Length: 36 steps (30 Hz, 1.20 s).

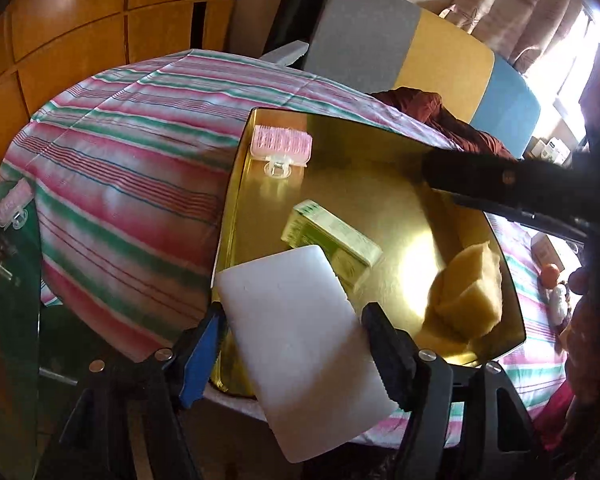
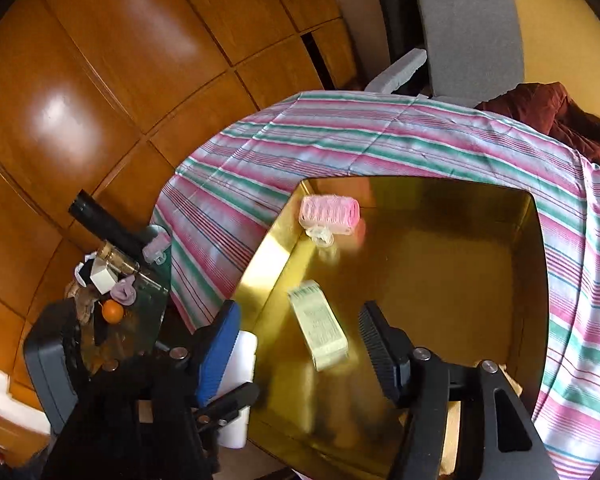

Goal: Organize objects
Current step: 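Drop the green box into the tray with the right gripper while the left places the white block, then move both grippers back toward the pile of items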

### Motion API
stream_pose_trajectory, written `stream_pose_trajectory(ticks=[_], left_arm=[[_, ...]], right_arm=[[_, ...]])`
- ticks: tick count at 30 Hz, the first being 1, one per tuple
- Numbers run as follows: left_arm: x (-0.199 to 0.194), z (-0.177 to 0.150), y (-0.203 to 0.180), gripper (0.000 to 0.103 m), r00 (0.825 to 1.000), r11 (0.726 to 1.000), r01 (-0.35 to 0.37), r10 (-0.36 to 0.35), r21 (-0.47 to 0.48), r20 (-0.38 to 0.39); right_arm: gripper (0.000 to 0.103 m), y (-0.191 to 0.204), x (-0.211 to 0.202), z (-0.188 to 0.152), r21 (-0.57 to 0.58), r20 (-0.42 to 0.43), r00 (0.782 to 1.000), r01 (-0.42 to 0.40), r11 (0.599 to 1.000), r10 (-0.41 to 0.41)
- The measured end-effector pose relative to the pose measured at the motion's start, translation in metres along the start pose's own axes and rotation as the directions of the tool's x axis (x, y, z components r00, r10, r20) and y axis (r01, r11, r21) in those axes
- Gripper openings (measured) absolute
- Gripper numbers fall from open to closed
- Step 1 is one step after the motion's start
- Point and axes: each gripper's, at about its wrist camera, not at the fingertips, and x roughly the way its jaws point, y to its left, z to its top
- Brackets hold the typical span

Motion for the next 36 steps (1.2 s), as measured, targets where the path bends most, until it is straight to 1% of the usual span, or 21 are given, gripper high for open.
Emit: stream_pose_trajectory(ticks=[3,5,7,8,10,11,12,15,17,20,22,25,29,36], left_arm=[[0.000,-0.003,0.001,0.071,1.000,1.000,0.016,-0.016,-0.009,-0.011],[0.001,-0.004,-0.001,0.075,1.000,1.000,0.018,-0.018,-0.001,-0.021],[0.001,-0.005,-0.004,0.077,1.000,1.000,0.011,-0.010,0.007,-0.021],[0.002,-0.004,-0.004,0.078,1.000,1.000,0.006,-0.006,0.005,-0.020],[0.001,-0.003,-0.006,0.081,1.000,1.000,-0.003,0.003,-0.007,-0.011],[0.000,-0.001,-0.007,0.083,1.000,1.000,-0.010,0.010,-0.009,-0.002],[-0.001,0.000,-0.009,0.083,1.000,1.000,-0.022,0.022,-0.007,0.007],[-0.007,0.003,-0.011,0.083,0.998,0.999,-0.045,0.045,-0.007,0.038],[-0.012,0.004,-0.013,0.083,0.996,0.997,-0.073,0.073,0.002,0.058],[-0.021,0.005,-0.018,0.083,0.988,0.993,-0.116,0.114,0.014,0.103],[-0.028,0.005,-0.024,0.083,0.980,0.989,-0.147,0.142,0.024,0.141],[-0.034,0.006,-0.033,0.083,0.972,0.986,-0.161,0.152,0.035,0.176],[-0.037,0.006,-0.046,0.083,0.965,0.981,-0.182,0.165,0.069,0.203],[-0.036,0.000,-0.063,0.083,0.967,0.979,-0.178,0.154,0.103,0.200]], right_arm=[[0.070,-0.002,0.001,-0.013,-0.013,-0.024,0.999,0.034,0.999,-0.034],[0.076,-0.006,-0.001,-0.021,-0.019,-0.031,0.998,0.055,0.998,-0.055],[0.084,-0.007,-0.004,-0.028,-0.035,-0.020,0.997,0.077,0.996,-0.078],[0.085,-0.007,-0.007,-0.031,-0.043,-0.013,0.996,0.090,0.995,-0.091],[0.095,-0.006,-0.010,-0.035,-0.058,0.003,0.994,0.111,0.992,-0.111],[0.098,-0.006,-0.012,-0.037,-0.065,0.013,0.993,0.117,0.991,-0.116],[0.102,-0.006,-0.015,-0.039,-0.072,0.023,0.992,0.126,0.989,-0.125],[0.103,-0.003,-0.024,-0.042,-0.098,0.062,0.983,0.176,0.980,-0.170],[0.103,-0.002,-0.028,-0.045,-0.113,0.090,0.974,0.215,0.970,-0.206],[0.103,-0.001,-0.032,-0.050,-0.135,0.138,0.955,0.279,0.951,-0.261],[0.103,-0.003,-0.034,-0.052,-0.141,0.146,0.944,0.317,0.938,-0.297],[0.103,-0.006,-0.038,-0.056,-0.145,0.162,0.927,0.361,0.921,-0.337],[0.103,-0.017,-0.048,-0.060,-0.121,0.167,0.925,0.362,0.924,-0.340],[0.103,-0.035,-0.062,-0.066,-0.055,0.179,0.917,0.370,0.927,-0.355]])
